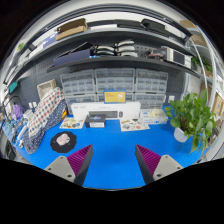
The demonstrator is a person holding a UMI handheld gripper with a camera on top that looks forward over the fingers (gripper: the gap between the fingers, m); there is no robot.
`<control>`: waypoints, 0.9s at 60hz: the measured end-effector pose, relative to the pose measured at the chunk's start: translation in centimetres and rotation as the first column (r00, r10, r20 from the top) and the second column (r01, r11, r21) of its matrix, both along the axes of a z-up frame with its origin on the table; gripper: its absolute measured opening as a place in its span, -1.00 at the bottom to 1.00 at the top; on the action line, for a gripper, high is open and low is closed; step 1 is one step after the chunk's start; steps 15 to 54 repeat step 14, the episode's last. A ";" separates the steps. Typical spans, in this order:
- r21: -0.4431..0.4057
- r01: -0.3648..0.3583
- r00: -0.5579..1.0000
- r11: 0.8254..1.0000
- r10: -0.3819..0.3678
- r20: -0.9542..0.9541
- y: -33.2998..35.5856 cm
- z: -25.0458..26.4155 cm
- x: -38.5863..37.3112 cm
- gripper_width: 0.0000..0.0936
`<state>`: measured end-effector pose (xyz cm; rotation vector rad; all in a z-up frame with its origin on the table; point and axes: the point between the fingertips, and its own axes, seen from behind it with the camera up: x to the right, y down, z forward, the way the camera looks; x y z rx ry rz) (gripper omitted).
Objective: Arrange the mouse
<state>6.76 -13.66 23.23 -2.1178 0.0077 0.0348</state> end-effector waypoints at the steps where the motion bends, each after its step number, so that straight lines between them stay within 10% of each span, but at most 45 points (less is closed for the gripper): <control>1: 0.000 0.000 1.000 1.000 0.000 -0.001 -0.1 0.0 0.1 0.82; 54: 0.013 0.015 1.000 1.000 -0.015 -0.009 -0.4 0.3 0.5 0.81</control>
